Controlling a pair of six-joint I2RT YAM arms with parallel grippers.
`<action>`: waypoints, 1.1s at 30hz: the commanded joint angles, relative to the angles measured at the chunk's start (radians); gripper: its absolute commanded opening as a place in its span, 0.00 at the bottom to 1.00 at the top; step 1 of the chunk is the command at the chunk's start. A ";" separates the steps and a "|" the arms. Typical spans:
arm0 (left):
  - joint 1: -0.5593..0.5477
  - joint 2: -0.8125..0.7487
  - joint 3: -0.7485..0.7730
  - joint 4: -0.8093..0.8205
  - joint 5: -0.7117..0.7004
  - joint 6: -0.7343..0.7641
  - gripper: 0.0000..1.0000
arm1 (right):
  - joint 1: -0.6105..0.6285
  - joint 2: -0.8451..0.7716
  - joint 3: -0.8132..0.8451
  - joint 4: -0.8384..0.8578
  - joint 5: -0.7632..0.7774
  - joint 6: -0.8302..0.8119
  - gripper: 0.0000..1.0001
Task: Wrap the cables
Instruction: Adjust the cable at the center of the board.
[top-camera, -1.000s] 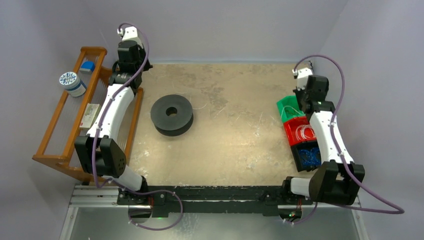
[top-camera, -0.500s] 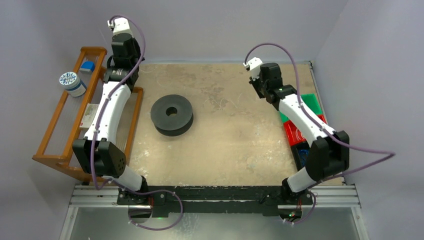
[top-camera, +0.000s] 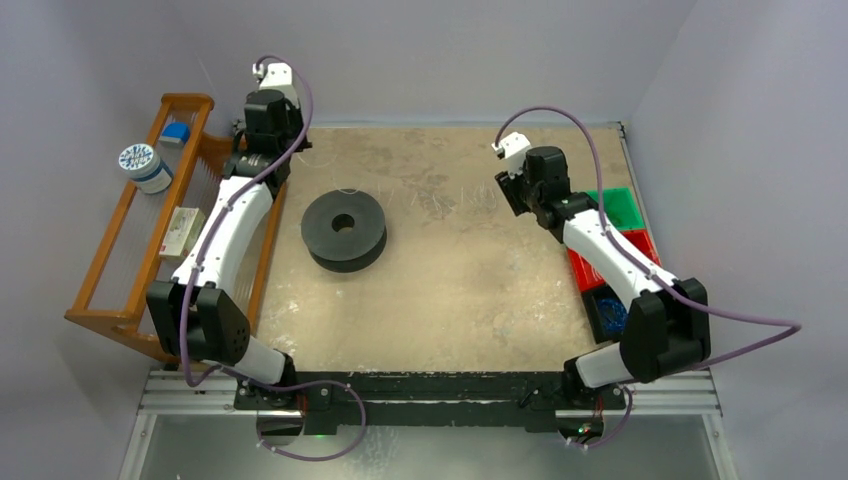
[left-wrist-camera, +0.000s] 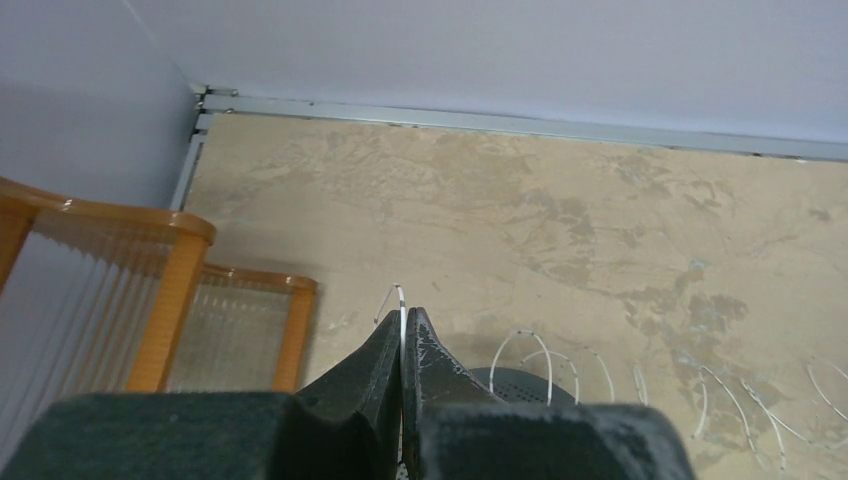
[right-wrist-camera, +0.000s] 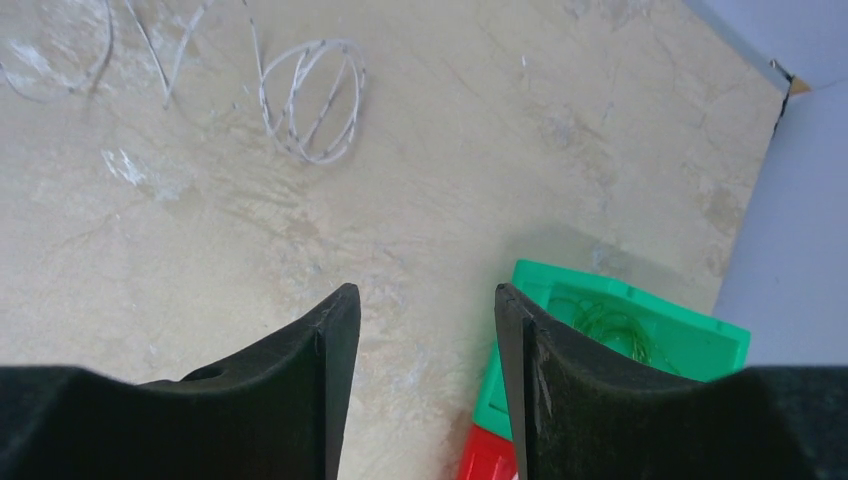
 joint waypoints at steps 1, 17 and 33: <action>-0.030 -0.039 -0.014 0.045 0.027 0.012 0.00 | -0.001 0.036 -0.008 0.118 -0.063 -0.017 0.55; -0.032 -0.061 -0.078 0.069 0.059 0.026 0.00 | 0.129 0.320 0.155 0.246 -0.025 -0.105 0.54; -0.032 -0.069 -0.093 0.078 0.057 0.015 0.00 | 0.020 0.232 0.068 0.183 -0.179 -0.063 0.52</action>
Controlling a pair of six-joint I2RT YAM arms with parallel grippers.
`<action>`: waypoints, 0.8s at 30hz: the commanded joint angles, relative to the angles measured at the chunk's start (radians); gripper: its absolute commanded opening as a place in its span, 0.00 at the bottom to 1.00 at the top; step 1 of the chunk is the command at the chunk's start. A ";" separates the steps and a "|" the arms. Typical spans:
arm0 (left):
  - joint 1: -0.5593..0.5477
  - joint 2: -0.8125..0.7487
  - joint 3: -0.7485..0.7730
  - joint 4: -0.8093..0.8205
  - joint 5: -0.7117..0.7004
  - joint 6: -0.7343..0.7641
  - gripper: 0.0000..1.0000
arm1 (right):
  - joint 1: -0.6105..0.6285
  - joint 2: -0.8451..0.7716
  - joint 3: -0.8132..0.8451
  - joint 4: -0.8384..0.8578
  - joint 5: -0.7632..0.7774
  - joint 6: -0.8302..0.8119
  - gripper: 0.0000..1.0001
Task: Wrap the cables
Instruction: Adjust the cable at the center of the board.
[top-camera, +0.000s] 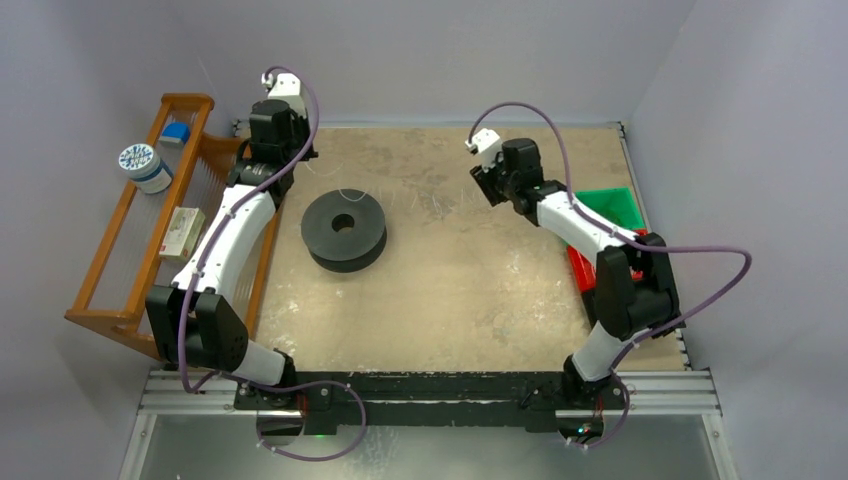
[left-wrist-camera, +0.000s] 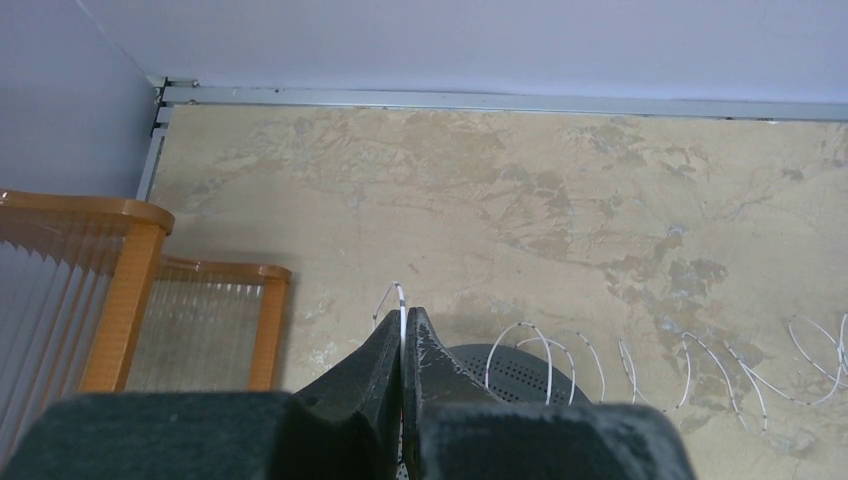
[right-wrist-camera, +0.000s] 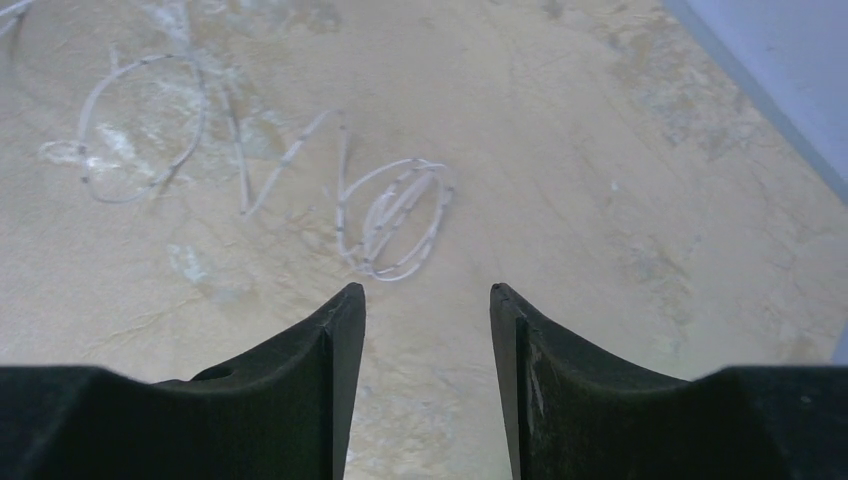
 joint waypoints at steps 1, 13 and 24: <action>0.001 -0.032 -0.009 0.040 0.010 0.004 0.00 | -0.033 -0.041 -0.068 0.036 -0.042 -0.055 0.51; 0.001 -0.017 -0.024 0.045 0.014 0.004 0.00 | -0.045 -0.061 -0.188 0.150 -0.199 -0.230 0.47; 0.001 -0.017 -0.029 0.046 0.014 0.004 0.00 | -0.093 0.118 -0.001 0.018 -0.309 -0.165 0.40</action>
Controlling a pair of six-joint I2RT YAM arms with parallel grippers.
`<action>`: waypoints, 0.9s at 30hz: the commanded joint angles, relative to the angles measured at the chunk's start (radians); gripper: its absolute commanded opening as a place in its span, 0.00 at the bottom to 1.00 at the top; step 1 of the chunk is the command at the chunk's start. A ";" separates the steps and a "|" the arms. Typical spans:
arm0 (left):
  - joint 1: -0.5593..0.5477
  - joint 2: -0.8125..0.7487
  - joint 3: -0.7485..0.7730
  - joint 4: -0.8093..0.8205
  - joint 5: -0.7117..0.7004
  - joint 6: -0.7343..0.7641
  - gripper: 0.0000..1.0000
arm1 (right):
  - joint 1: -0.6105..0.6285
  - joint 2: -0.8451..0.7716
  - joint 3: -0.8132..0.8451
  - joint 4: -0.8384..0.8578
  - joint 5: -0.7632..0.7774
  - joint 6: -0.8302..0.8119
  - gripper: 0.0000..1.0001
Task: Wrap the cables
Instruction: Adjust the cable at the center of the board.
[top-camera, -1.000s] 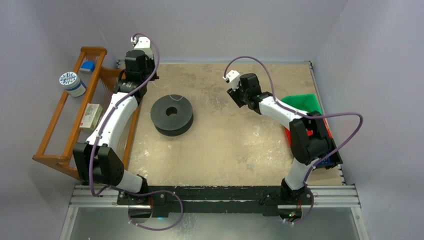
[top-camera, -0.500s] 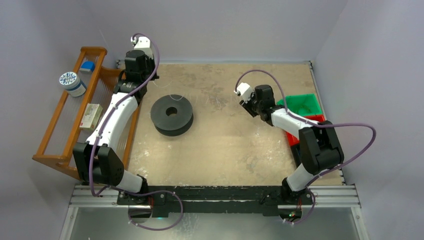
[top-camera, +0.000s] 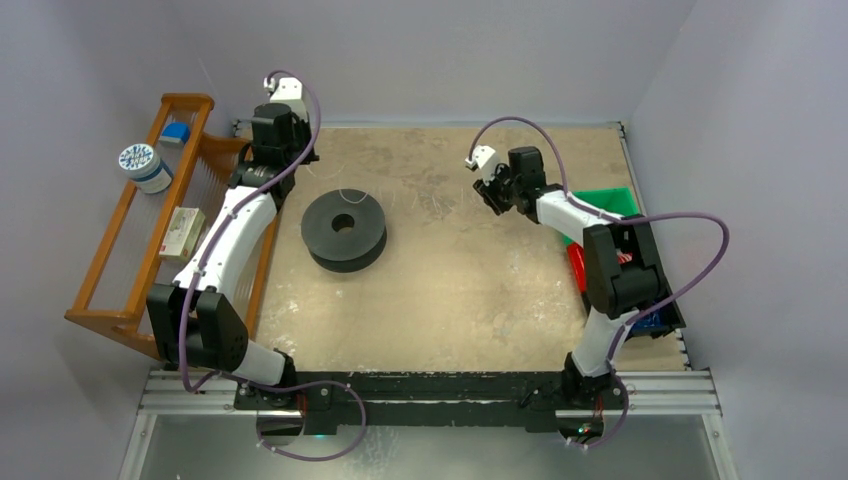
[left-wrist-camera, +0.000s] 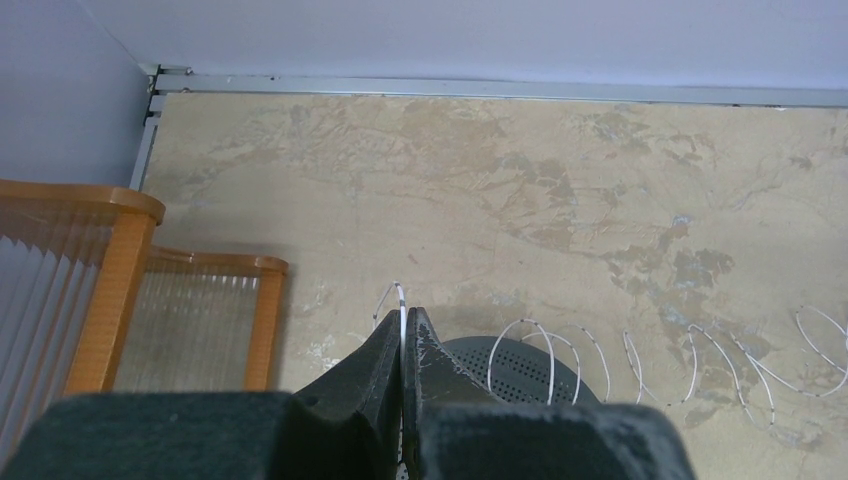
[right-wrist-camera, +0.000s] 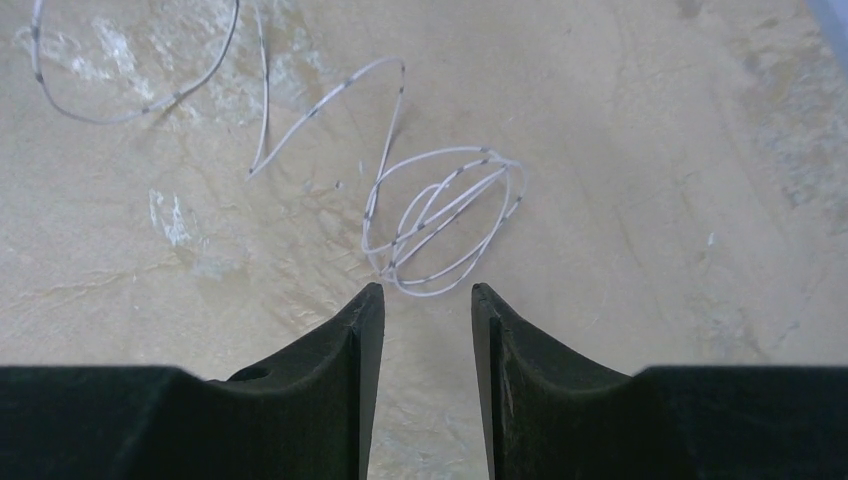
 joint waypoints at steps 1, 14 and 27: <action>0.001 -0.017 -0.004 0.034 0.010 0.004 0.00 | -0.005 0.003 0.023 -0.081 -0.055 -0.025 0.41; 0.001 -0.008 -0.008 0.036 0.019 0.000 0.00 | -0.003 0.028 -0.033 0.005 0.030 -0.113 0.41; 0.001 0.005 -0.005 0.035 0.023 -0.003 0.00 | -0.003 0.069 -0.022 0.024 0.034 -0.095 0.40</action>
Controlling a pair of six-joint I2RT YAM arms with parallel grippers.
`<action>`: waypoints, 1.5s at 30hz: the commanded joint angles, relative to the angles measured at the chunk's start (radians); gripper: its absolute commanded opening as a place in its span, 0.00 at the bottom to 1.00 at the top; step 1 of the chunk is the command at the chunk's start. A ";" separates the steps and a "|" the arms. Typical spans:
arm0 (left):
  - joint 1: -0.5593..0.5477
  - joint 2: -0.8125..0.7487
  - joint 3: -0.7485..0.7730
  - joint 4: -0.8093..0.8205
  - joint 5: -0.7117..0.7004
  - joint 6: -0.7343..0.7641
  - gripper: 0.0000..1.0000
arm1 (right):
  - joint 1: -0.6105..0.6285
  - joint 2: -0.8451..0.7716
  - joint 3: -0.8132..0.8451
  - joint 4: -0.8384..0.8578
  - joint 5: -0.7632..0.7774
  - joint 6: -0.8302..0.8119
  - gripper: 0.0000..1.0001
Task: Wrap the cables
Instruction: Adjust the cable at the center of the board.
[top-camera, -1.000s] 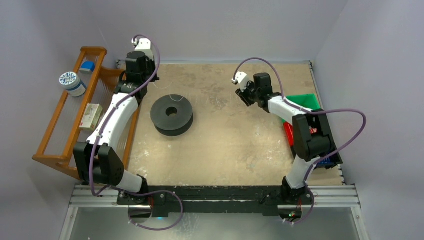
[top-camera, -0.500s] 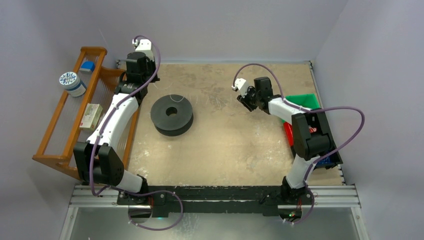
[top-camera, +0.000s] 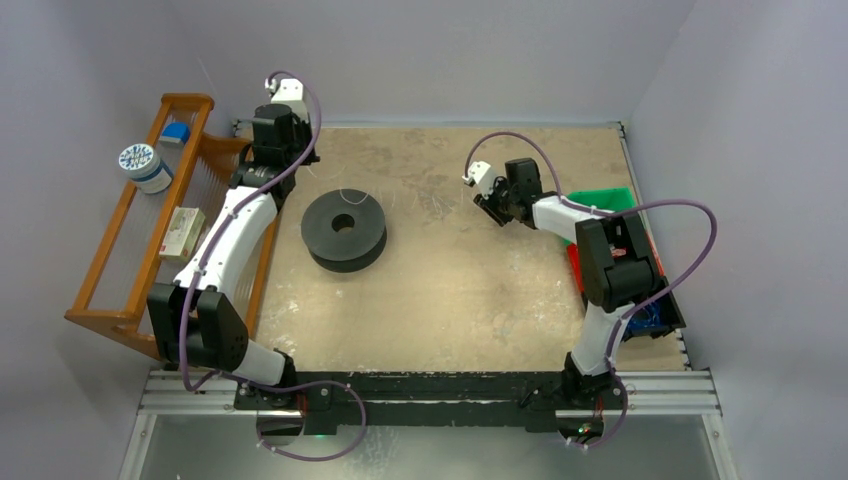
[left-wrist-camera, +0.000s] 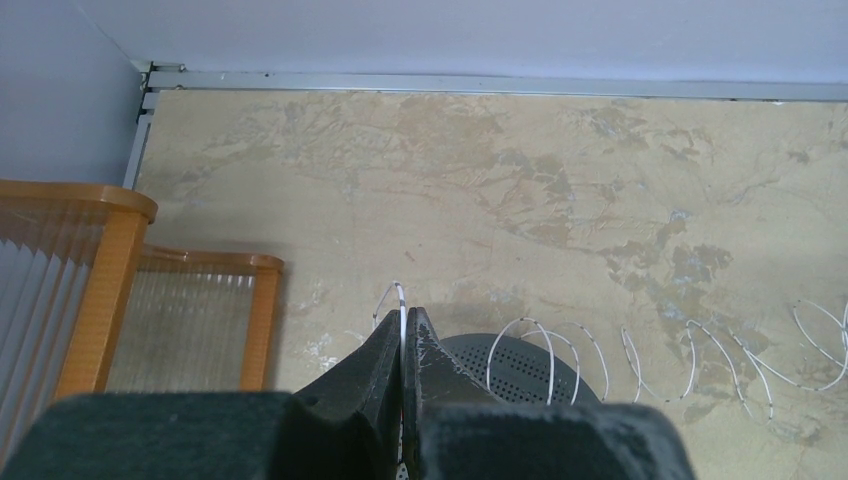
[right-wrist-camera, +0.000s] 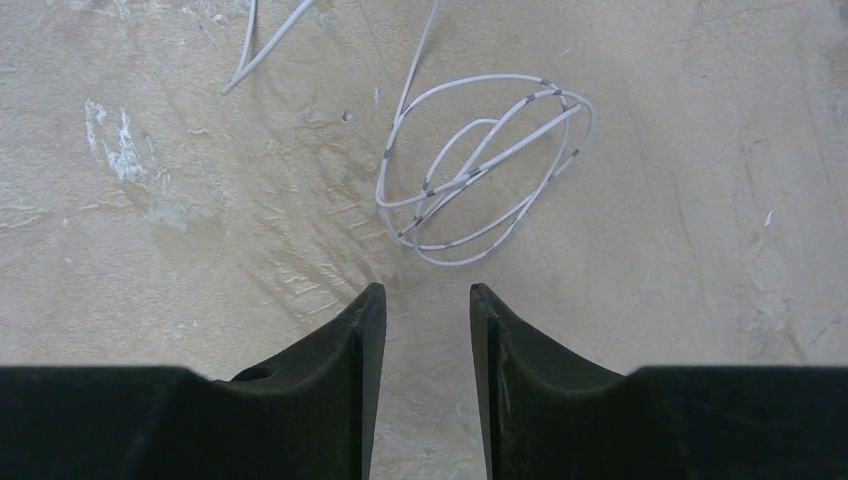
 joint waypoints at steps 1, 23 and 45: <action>0.001 0.006 0.002 0.033 0.014 -0.003 0.00 | 0.005 0.012 0.029 0.032 0.010 0.010 0.39; 0.002 0.023 0.014 0.016 -0.003 -0.004 0.00 | 0.016 0.045 0.077 -0.023 -0.021 0.012 0.00; 0.030 -0.016 0.080 -0.053 -0.052 0.010 0.00 | 0.133 -0.117 0.048 -0.007 0.177 0.165 0.19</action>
